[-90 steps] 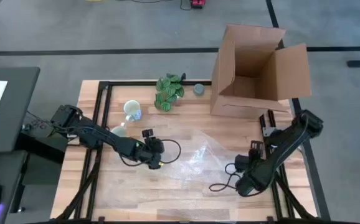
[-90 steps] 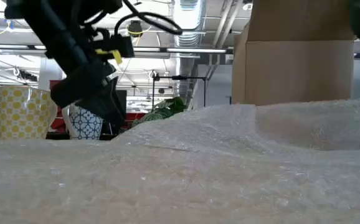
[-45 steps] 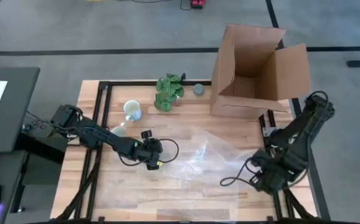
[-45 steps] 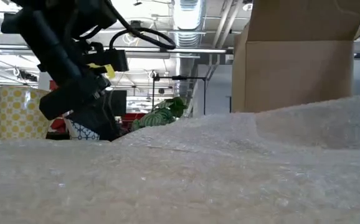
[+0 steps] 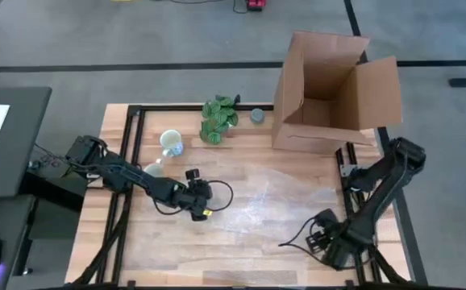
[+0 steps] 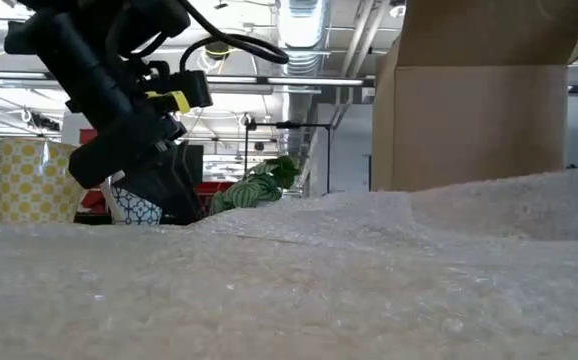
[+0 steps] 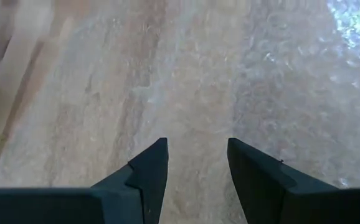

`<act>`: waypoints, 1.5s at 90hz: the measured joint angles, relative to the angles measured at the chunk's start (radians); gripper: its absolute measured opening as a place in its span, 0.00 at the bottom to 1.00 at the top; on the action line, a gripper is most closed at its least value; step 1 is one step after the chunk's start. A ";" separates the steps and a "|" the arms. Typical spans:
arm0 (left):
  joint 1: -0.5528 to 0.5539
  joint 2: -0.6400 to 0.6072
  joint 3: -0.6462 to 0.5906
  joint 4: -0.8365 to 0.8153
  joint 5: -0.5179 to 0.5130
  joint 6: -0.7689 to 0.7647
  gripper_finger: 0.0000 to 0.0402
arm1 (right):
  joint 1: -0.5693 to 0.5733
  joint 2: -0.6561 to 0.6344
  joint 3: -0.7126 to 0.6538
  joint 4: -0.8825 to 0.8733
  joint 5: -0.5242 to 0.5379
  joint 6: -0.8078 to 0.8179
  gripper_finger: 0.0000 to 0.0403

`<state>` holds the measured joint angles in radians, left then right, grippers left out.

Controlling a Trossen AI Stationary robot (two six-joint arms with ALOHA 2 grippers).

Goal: Wrap mug
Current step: Prepare the bubble wrap in the center of the table

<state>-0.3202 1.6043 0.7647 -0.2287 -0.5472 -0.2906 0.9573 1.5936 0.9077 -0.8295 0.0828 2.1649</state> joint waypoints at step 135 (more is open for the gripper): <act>0.028 -0.129 0.069 -0.249 0.286 -0.141 0.37 | -0.332 -0.055 -0.009 -0.237 0.130 -0.484 0.30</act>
<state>-0.2920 1.4751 0.8333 -0.4780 -0.2613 -0.4312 0.6254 1.5387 0.8985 -1.0662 0.2133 1.6809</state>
